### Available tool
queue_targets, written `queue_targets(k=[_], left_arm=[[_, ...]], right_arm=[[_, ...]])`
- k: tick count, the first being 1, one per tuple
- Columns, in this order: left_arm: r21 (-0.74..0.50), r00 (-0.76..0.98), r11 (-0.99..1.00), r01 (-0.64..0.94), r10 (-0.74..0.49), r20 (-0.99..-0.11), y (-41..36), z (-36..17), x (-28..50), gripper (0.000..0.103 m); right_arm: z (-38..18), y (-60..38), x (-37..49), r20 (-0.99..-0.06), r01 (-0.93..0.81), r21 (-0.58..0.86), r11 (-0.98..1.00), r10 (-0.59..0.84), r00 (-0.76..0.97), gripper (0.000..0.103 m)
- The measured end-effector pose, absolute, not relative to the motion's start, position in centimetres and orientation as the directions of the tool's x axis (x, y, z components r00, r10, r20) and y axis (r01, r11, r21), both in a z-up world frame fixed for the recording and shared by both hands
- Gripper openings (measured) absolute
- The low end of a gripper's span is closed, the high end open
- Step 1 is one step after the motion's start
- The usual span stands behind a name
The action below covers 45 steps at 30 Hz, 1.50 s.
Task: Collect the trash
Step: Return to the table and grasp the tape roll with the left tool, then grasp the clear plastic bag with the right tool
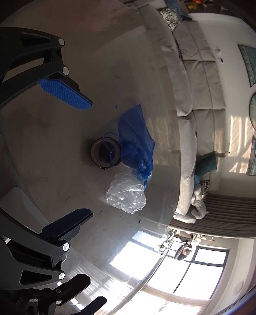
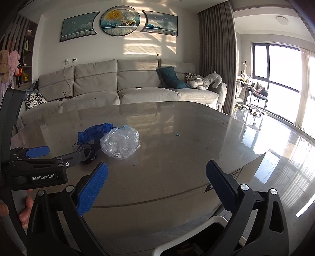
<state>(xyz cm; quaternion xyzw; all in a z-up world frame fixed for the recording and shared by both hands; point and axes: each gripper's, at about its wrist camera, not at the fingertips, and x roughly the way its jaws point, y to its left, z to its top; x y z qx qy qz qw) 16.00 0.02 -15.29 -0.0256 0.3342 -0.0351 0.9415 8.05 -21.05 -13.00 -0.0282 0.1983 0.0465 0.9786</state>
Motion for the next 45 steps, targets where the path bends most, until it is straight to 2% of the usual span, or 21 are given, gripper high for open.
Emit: queue_targets(k=[20,27,29,30,31,35,45], left_arm=[[-0.048,0.701,0.999,-0.003,-0.032,-0.713,0.8,-18.7,21.2,0.099],[-0.097,0.668,0.995,0.004,-0.075,-0.740,0.4,-19.8,22.3,0.098],[-0.104,0.681,0.994,0.013,-0.085,-0.727,0.4,-19.7,22.2,0.080],[-0.087,0.676,0.996,0.020,-0.078,-0.733,0.3,-19.7,22.3,0.059],[-0.071,0.676,0.997,0.029,-0.072,-0.733,0.1,-19.7,22.3,0.049],[-0.135,0.672,0.990,0.047,-0.132,-0.728,0.6,-19.5,21.7,0.049],[-0.104,0.726,0.989,0.106,-0.148,-0.672,1.2,-16.5,18.3,0.049]], right_arm=[[-13.9,-17.7,14.4,-0.396,-0.185,-0.012,0.983,0.165,0.903,0.099],[-14.4,-18.4,15.3,-0.406,-0.167,0.007,0.986,0.156,0.901,0.099],[-14.5,-18.6,15.7,-0.411,-0.161,0.020,0.987,0.155,0.898,0.099],[-14.5,-18.6,15.8,-0.413,-0.158,0.021,0.987,0.152,0.898,0.099],[-14.6,-18.7,15.8,-0.413,-0.157,0.021,0.987,0.151,0.898,0.099],[-14.4,-18.4,16.3,-0.411,-0.165,0.015,0.986,0.156,0.898,0.099],[-14.9,-16.7,18.6,-0.451,-0.204,-0.002,0.979,0.181,0.874,0.099]])
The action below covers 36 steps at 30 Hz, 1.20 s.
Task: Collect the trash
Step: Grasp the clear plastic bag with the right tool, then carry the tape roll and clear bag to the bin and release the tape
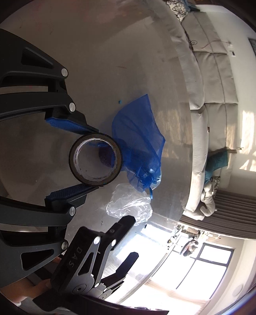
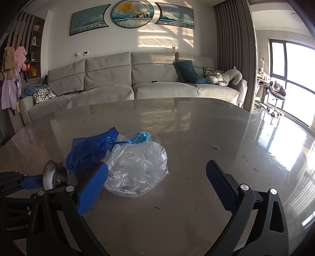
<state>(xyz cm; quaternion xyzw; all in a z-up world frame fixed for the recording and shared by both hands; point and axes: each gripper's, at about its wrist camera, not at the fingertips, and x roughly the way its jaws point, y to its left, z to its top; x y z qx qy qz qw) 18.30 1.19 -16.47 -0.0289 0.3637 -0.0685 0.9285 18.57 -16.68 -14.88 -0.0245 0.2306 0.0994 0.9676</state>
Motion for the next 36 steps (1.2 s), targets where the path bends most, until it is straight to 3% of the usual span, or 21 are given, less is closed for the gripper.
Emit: queue_targets(k=[5,14,16,17,20,36], left_arm=[[-0.060,0.773,0.989,0.136,-0.144,-0.618,1.3,-14.8,16.9,0.049],[-0.065,0.778,0.991,0.115,-0.131,-0.614,2.1,-14.6,17.1,0.049],[-0.066,0.779,0.992,0.106,-0.125,-0.615,2.3,-14.6,17.2,0.049],[-0.069,0.779,0.992,0.103,-0.123,-0.615,2.4,-14.6,17.2,0.049],[-0.082,0.779,0.992,0.091,-0.122,-0.614,2.9,-14.5,17.3,0.049],[-0.098,0.794,0.983,0.155,-0.183,-0.580,1.1,-13.5,15.7,0.049]], right_arm=[[-15.5,-15.8,19.6,-0.491,-0.227,0.015,0.974,0.205,0.847,0.099],[-16.6,-14.1,20.4,-0.540,-0.274,0.029,0.961,0.245,0.805,0.098],[-16.9,-13.7,20.5,-0.561,-0.288,0.038,0.957,0.259,0.786,0.065],[-17.0,-13.5,20.5,-0.565,-0.286,0.029,0.958,0.252,0.785,0.038],[-16.8,-13.6,19.9,-0.548,-0.297,0.044,0.954,0.272,0.791,0.023],[-11.1,-18.3,13.4,-0.406,-0.209,0.040,0.977,0.207,0.890,0.021]])
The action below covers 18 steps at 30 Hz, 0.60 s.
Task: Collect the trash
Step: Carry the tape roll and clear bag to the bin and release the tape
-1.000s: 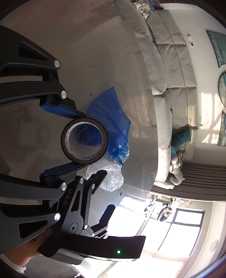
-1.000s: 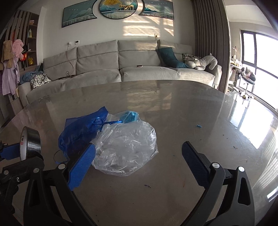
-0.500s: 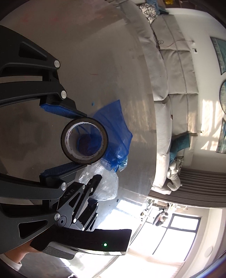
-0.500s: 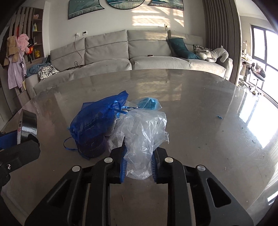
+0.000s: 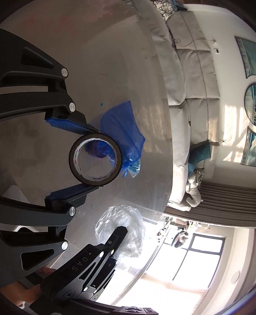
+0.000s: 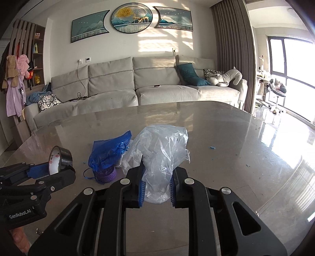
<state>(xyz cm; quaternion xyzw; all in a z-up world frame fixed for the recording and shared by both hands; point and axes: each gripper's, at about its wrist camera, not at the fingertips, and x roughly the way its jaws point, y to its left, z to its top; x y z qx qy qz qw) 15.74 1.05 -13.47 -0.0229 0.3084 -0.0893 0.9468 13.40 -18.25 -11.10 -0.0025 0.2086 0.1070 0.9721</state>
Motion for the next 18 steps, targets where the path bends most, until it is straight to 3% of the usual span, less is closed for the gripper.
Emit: queue_targets(k=[6,18], left_arm=[[-0.099,0.795,0.976,0.194,-0.215,-0.567,-0.7,-13.1,15.1,0.049],[-0.082,0.760,0.940,0.331,-0.317,-0.568,-6.1,-13.5,13.7,0.049]], right_arm=[[-10.1,-19.8,10.4,-0.363,-0.177,0.009,0.984,0.168,0.916,0.021],[-11.8,-24.9,5.1,-0.381,0.005,0.010,1.000,-0.001,0.924,0.021]])
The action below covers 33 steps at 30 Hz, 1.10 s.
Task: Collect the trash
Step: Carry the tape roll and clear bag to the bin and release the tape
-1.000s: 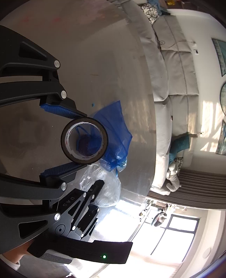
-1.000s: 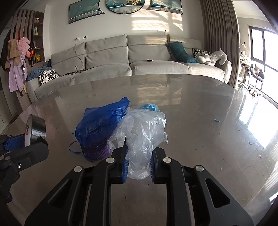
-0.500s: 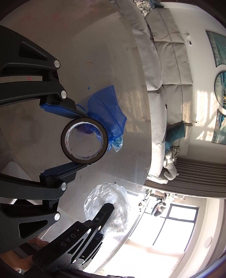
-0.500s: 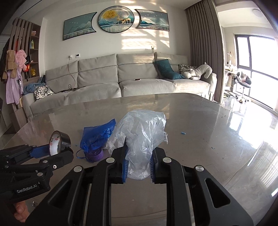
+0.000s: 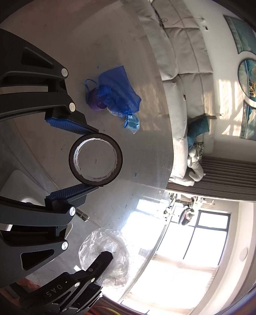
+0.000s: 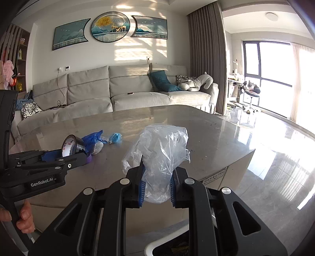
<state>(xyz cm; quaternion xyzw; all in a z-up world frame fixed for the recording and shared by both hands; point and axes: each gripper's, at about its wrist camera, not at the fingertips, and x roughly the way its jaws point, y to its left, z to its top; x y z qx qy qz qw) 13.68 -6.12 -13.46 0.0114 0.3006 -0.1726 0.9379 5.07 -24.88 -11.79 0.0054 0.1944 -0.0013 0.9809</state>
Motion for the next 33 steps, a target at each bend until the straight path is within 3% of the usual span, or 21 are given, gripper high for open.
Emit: queue_targets(k=[15,33], left_arm=[[0.022,0.632,0.806,0.591,-0.447,-0.633,-17.8,-17.4,9.7,0.049],[0.000,0.527,0.740,0.673,-0.479,-0.702,-24.1,-20.8,9.2,0.049]], right_arm=[[-14.9,-30.1,0.6,-0.442,0.188,0.019,0.982,-0.160,0.883,0.022],[-18.0,-34.0,-1.5,-0.516,0.295,0.025,0.955,-0.241,0.822,0.023]])
